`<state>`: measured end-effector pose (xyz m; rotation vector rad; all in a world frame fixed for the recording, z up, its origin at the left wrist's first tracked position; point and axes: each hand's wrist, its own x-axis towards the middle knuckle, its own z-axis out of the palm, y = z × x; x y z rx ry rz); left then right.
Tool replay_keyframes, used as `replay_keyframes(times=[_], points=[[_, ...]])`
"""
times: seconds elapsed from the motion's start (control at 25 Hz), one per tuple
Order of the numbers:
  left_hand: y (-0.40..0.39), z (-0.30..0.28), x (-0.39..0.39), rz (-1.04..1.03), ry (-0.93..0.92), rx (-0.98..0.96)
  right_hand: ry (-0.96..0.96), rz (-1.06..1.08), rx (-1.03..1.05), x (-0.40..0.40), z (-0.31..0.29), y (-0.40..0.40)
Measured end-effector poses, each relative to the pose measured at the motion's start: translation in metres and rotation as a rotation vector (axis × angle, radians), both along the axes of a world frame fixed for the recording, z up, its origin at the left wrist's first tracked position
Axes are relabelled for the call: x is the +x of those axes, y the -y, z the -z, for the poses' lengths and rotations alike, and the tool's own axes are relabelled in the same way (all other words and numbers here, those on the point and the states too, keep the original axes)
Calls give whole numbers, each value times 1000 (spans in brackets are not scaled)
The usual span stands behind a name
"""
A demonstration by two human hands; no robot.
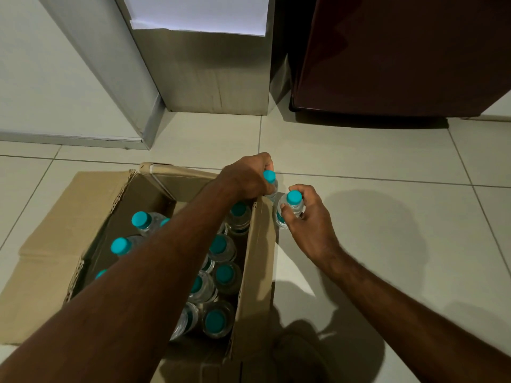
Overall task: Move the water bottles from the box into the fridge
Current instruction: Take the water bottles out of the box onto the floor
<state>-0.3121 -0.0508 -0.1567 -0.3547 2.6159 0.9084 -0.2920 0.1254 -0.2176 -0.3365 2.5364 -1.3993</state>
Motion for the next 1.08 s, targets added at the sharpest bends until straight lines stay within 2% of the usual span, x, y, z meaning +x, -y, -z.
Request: replay_keyframes(times=[0.2, 0.4, 0.48, 0.64, 0.76, 1.08], points=[[-5, -2, 6, -35, -68, -62, -7, 30, 3, -1, -6, -2], [14, -7, 35, -108, -231, -216, -282, 168, -1, 21, -29, -2], [34, -7, 57, -140, -302, -297, -305, 117, -98, 38, -35, 0], [71, -10, 109, -321, -374, -466, -74, -53, -170, 72, -31, 14], [92, -13, 156, -464, -334, -500, 96, -84, -167, 85, -31, 32], [96, -19, 240, -661, -230, -377, 175, -155, -183, 86, -41, 45]])
